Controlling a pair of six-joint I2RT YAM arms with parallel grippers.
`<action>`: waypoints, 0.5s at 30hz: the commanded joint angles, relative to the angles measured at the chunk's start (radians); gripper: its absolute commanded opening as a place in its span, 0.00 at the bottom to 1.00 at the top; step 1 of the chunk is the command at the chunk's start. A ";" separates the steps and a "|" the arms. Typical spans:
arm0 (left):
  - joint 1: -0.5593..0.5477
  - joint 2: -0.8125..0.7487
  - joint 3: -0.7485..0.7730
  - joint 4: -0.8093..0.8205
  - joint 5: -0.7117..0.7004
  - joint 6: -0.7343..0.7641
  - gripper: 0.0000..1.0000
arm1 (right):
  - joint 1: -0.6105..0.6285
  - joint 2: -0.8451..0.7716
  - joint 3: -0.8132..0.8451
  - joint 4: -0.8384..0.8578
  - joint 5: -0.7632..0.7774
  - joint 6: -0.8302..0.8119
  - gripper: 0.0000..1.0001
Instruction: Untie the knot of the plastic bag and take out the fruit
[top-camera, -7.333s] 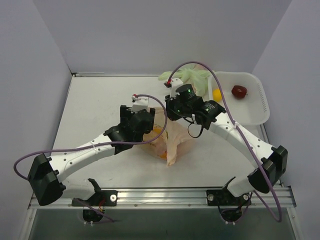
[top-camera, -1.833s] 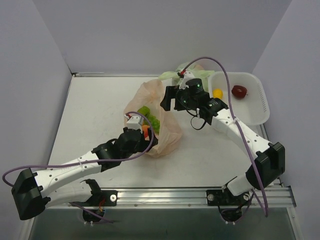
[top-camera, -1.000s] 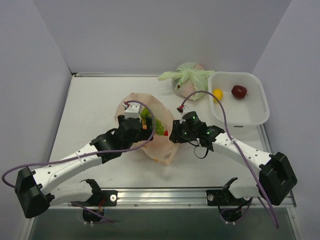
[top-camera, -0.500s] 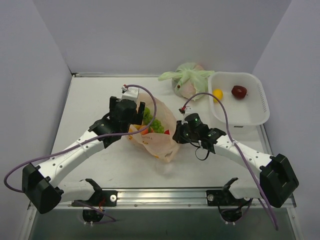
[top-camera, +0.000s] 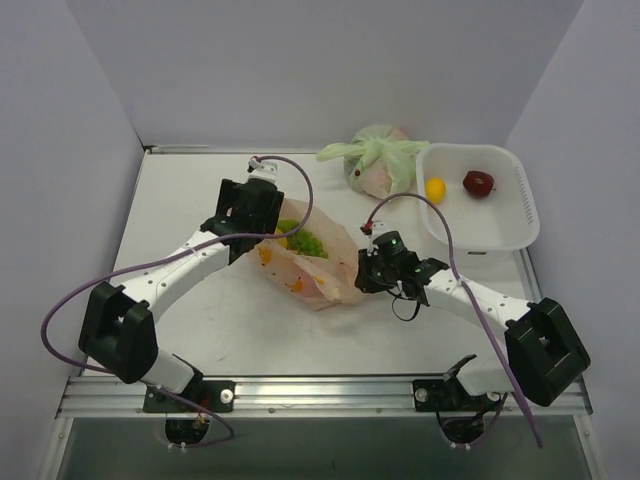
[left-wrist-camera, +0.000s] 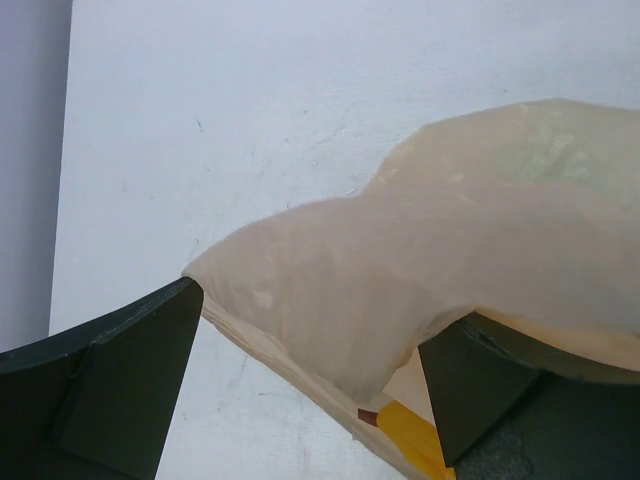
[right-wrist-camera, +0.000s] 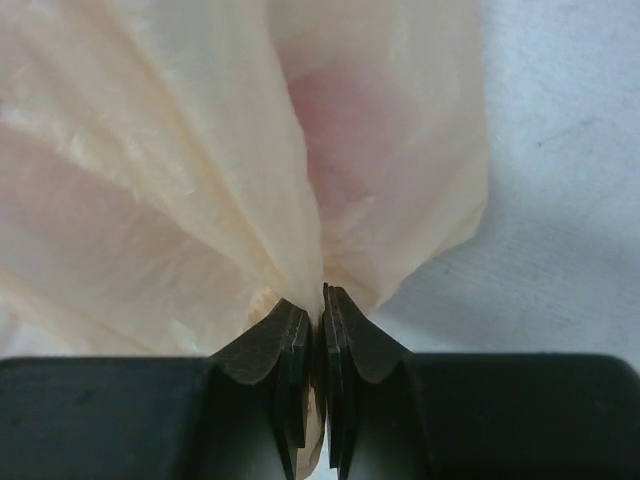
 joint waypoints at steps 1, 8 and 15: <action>0.068 0.020 0.045 0.093 -0.023 -0.044 0.97 | -0.047 0.002 -0.040 -0.032 0.003 -0.006 0.10; 0.121 0.000 -0.009 0.116 0.152 -0.101 0.93 | -0.089 -0.006 -0.017 -0.104 -0.009 -0.022 0.19; 0.082 -0.086 -0.055 0.107 0.306 -0.126 0.81 | -0.001 -0.107 0.205 -0.274 0.043 -0.107 0.57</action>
